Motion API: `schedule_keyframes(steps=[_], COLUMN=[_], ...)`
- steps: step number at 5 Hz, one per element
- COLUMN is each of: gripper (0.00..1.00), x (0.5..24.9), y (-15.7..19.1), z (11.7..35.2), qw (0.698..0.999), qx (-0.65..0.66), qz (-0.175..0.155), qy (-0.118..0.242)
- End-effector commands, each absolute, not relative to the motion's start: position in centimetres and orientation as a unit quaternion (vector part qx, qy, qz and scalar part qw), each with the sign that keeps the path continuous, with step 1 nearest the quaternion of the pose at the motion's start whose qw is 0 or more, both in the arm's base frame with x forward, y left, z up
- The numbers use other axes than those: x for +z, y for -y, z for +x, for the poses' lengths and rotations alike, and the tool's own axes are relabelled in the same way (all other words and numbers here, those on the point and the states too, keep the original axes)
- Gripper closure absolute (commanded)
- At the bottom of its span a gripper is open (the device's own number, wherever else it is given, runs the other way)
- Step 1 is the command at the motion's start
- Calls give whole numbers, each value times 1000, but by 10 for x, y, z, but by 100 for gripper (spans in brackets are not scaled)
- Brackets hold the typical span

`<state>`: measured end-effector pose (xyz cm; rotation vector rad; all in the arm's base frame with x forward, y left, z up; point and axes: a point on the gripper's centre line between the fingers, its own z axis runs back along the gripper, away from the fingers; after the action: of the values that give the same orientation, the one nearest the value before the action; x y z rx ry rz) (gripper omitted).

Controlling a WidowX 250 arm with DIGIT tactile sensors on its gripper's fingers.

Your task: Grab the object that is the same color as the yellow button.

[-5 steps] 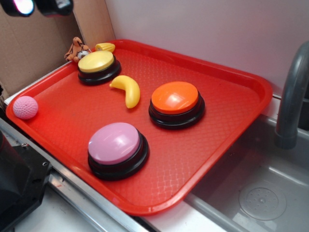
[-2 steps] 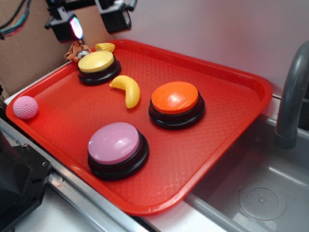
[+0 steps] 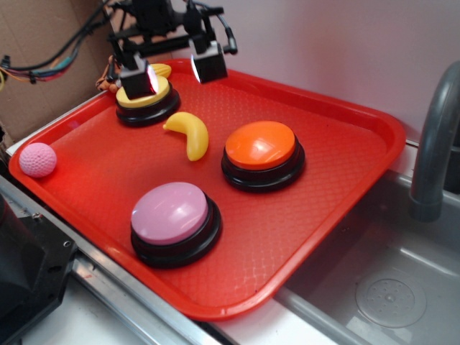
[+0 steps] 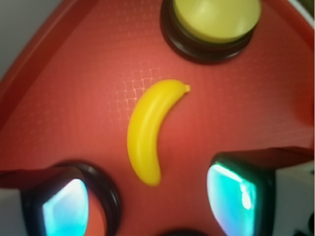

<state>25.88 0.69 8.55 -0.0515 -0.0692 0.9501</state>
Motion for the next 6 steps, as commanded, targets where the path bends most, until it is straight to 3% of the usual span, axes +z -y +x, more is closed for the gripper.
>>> schedule_keyframes(steps=[1, 3, 4, 5, 6], gripper=[0, 0, 100, 100, 100], x=[50, 21, 21, 27, 43], y=[-20, -22, -22, -22, -23], z=[273, 278, 278, 277, 278], qw=[869, 862, 858, 863, 893], qx=[494, 505, 512, 503, 449], qz=[-27, -21, -17, -15, -12], qy=[37, 25, 31, 40, 26])
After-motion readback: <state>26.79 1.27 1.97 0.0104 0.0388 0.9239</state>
